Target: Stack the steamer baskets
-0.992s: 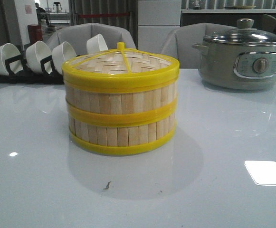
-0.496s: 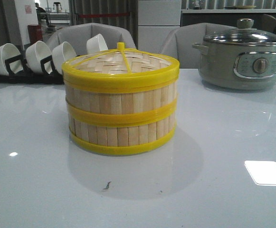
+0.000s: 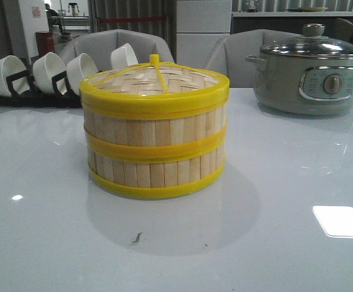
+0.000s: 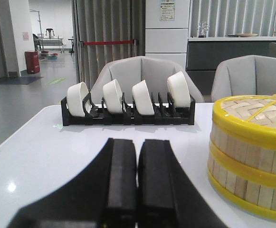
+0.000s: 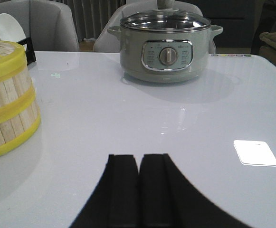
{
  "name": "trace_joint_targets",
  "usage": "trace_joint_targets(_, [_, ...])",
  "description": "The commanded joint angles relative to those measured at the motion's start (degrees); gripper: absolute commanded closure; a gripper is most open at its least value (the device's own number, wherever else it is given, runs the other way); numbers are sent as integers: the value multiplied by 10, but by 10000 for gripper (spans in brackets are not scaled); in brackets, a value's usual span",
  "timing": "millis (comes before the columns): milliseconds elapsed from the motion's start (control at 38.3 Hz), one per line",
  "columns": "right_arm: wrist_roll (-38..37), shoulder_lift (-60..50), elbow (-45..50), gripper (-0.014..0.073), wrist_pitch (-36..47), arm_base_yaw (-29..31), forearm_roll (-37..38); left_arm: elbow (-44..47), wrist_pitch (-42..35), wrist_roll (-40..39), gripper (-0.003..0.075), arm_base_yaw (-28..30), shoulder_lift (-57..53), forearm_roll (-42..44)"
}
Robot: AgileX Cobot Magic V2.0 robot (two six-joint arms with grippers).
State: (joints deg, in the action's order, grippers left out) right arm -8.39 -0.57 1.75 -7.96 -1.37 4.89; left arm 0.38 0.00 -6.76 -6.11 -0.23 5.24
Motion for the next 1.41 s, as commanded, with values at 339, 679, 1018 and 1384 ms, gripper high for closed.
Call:
trace_joint_targets(339, [21, -12, -9, 538, 22, 4, -21, 0, -45, -1, 633, 1, -9, -2])
trace_joint_targets(679, [21, -12, -9, 538, 11, 4, -21, 0, -45, -1, 633, 1, -9, -2])
trace_joint_targets(1018, [21, -12, -9, 538, 11, 4, -21, 0, -45, -1, 633, 1, -9, -2])
trace_joint_targets(1384, [21, -12, -9, 538, 11, 4, -21, 0, -45, -1, 633, 1, -9, -2])
